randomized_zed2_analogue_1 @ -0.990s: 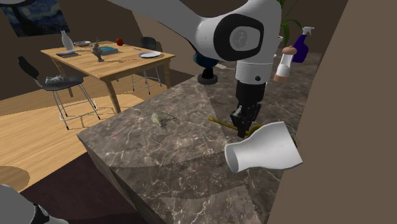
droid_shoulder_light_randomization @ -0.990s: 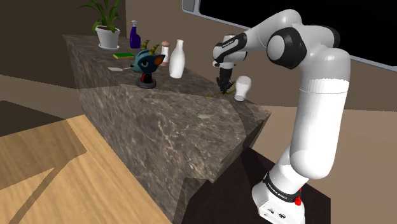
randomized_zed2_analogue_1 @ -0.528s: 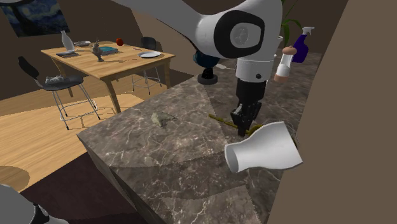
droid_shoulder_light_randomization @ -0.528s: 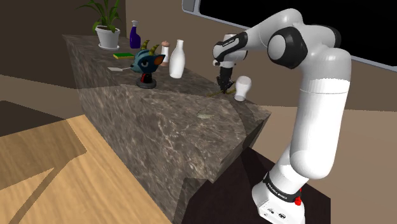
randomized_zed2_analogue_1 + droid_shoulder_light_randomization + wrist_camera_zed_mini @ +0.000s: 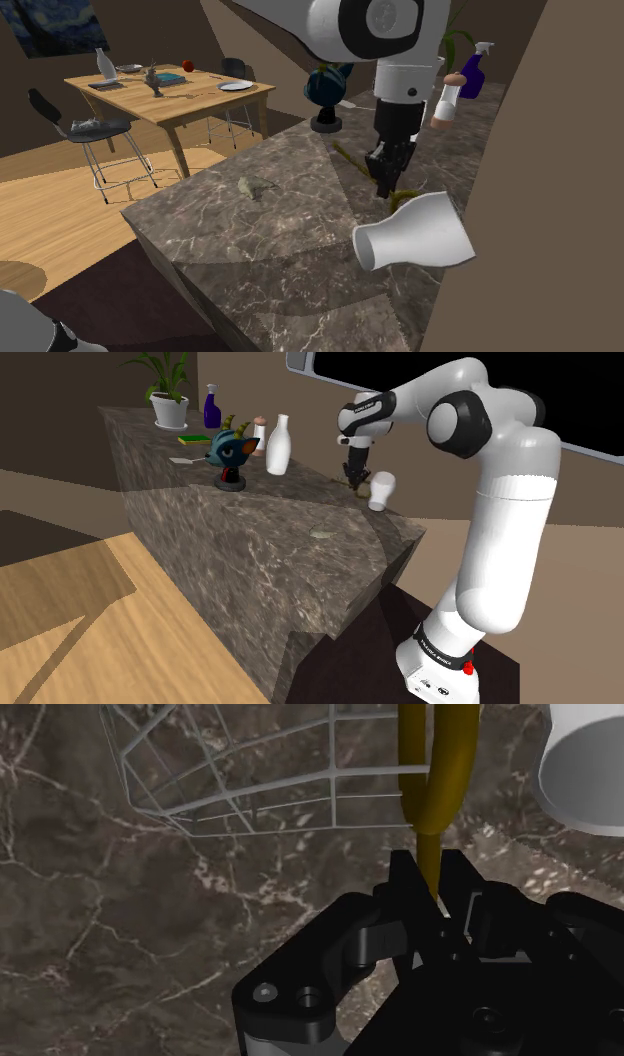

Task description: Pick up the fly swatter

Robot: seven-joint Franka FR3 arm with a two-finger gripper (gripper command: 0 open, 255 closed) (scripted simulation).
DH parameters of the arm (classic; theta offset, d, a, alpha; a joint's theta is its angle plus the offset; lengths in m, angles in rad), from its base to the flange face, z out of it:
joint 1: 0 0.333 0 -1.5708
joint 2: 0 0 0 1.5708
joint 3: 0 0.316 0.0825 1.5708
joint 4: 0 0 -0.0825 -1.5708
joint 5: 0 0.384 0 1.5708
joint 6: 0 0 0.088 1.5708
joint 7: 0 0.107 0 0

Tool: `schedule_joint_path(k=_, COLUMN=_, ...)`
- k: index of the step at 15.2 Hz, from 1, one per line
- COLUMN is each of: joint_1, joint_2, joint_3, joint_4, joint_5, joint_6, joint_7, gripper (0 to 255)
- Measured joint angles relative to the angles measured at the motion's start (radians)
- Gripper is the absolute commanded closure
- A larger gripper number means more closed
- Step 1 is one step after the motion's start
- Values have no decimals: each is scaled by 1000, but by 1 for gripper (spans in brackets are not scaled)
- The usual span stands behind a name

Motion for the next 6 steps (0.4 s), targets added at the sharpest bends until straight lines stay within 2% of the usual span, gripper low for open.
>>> schedule_joint_path(k=6, joint_1=7, joint_2=-18, joint_3=-1, joint_4=38, joint_5=-13, joint_6=-67, joint_7=3, gripper=255)
